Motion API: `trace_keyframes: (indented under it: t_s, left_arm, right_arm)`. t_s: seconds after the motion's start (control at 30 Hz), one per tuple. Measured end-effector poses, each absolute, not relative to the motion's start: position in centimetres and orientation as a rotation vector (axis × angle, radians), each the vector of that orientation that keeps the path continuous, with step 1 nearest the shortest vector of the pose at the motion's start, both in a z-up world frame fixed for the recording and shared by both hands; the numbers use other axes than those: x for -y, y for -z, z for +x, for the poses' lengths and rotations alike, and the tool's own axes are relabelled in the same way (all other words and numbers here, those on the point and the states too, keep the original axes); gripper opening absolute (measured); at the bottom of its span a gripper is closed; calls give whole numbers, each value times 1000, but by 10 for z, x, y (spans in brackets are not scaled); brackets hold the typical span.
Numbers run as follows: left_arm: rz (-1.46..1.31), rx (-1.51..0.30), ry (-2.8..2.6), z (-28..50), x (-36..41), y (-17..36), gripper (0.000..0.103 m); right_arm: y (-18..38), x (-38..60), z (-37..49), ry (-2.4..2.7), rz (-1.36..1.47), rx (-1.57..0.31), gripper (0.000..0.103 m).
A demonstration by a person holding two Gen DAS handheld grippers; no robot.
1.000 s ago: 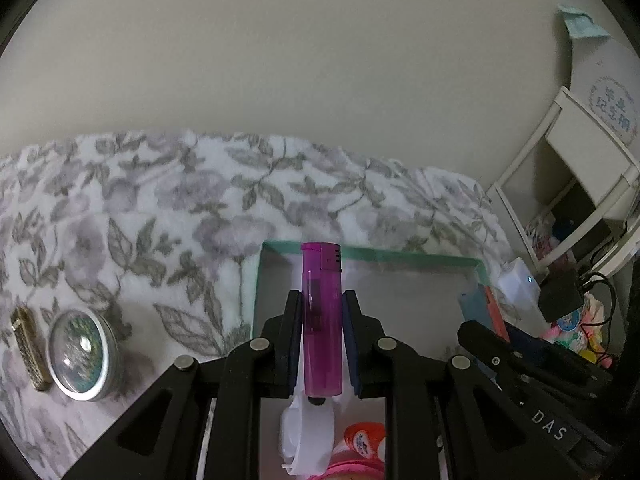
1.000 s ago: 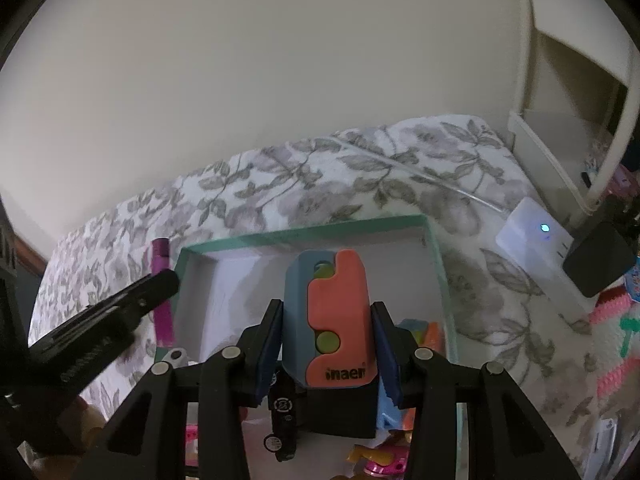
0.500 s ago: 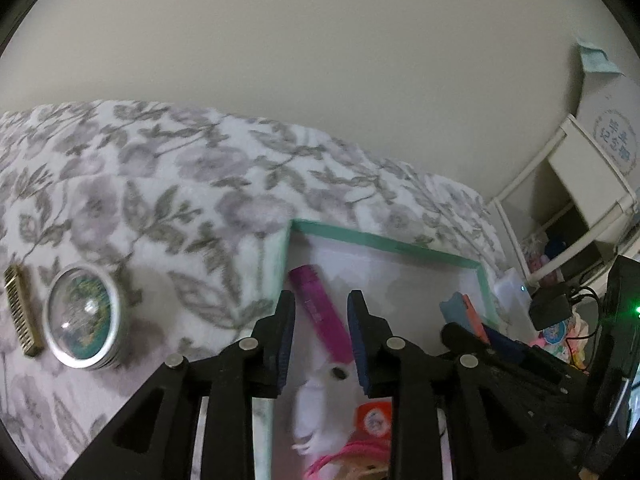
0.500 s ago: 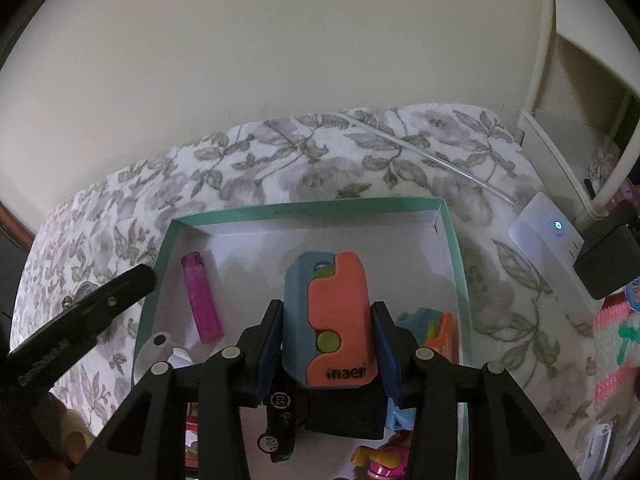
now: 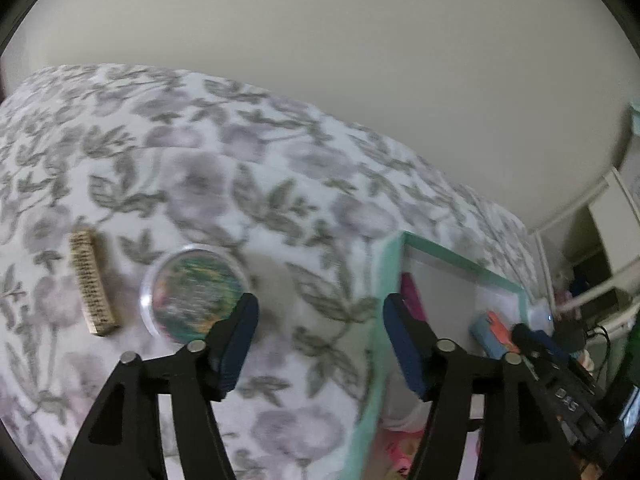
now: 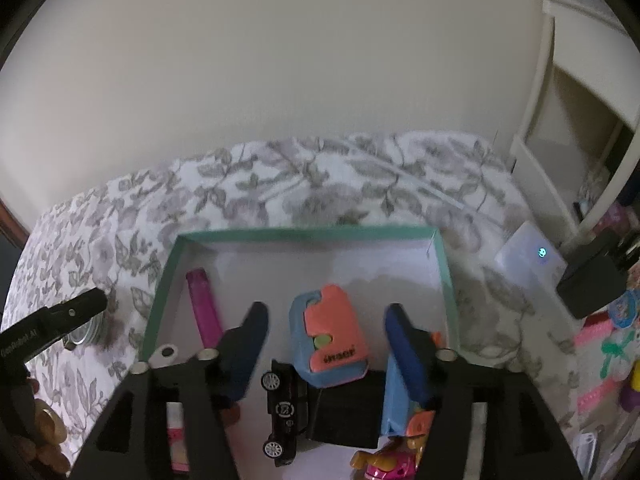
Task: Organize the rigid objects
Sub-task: 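Open both grippers to drop the lighter and orange box into the tray, then move both grippers back to the tin and gold bar beside the tray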
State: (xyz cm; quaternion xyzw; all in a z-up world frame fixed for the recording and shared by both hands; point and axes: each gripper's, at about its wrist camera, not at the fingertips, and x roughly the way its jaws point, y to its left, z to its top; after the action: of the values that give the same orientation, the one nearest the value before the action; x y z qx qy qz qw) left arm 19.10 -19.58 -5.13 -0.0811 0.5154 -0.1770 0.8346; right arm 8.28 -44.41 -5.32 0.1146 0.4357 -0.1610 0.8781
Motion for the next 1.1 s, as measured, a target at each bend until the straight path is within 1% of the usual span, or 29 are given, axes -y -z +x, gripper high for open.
trace_keyframes:
  t_s: [0.07,0.1,0.17,0.23,0.33,0.37,0.4,0.53,0.8,0.97,1.1]
  left_arm:
    - [-156,-1085,336,193,190,49,80]
    - [-149,-1082,323,194,189,48,83]
    - [-136,-1071,300,194,186,48,85]
    - [-127,-1069,290,195,186,49,86]
    - [-106,-1063,291,194,189,50,96]
    - [-99,-1058,295,193,190,50,97]
    - [-89,-1052,298,192,192,49,97]
    - [-62,-1025,308,188,197,47,102]
    - [-74,-993,299,190,185,38,103]
    - [-126,-968,241,201,149,22,103]
    - [-198,-984,206,210,111,10,103]
  right_arm:
    - [50,443,83,329,235,-901,70]
    - [49,443,83,325,233,-899,75]
    - [48,441,83,319,218,-893,81]
    - [48,437,84,310,196,-890,85]
    - [48,432,86,296,164,-887,95]
    - [48,430,86,293,155,-886,101]
    - [48,428,87,290,144,-885,103]
    - [49,422,90,282,112,-879,103]
    - [47,413,93,278,106,-856,103]
    - [34,396,98,241,123,-805,103]
    - [19,371,103,180,115,-744,103]
